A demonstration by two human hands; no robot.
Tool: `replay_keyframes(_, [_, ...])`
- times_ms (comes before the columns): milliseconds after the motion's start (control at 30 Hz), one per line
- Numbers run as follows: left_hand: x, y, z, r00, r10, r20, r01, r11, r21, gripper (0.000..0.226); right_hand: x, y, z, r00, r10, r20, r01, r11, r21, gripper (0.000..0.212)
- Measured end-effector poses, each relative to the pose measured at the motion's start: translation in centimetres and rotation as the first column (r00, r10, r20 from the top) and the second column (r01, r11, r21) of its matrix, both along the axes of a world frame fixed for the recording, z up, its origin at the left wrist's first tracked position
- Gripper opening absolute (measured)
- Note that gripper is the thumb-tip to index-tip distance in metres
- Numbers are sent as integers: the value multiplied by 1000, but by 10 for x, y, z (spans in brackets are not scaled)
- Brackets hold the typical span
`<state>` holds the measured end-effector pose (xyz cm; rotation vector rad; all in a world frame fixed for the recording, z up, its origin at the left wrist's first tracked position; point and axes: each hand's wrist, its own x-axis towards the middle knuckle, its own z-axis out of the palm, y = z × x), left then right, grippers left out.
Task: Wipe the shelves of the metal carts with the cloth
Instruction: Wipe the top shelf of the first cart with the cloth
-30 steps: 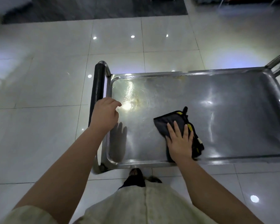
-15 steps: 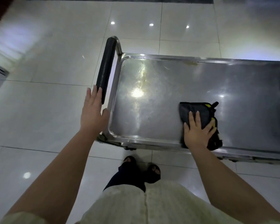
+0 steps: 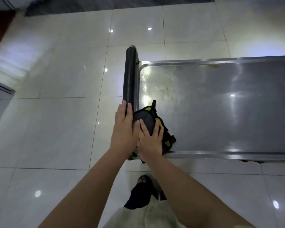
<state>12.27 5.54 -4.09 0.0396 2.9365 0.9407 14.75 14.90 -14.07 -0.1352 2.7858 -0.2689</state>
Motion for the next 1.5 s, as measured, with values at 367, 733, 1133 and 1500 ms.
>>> replay_keyframes(367, [-111,13,10,944,-291,-153,248,935,-252,39,-26,53,-3,970,-245,-13,245,968,46,56])
replay_keyframes(733, [-191,55,18,969,-90,-231,19,955,-294,26,-77,228,3,855,-518,26,516,854,71,55])
replay_keyframes(1133, [-214,44,0,976,-70,-209,17,969,-246,47,-173,301,-4,713,-701,-31,701,711,56,55])
replay_keyframes(1500, [-213,47,8,994,-53,-94,33,978,-206,49,-203,45,-3,991,-132,19,133,990,-42,68])
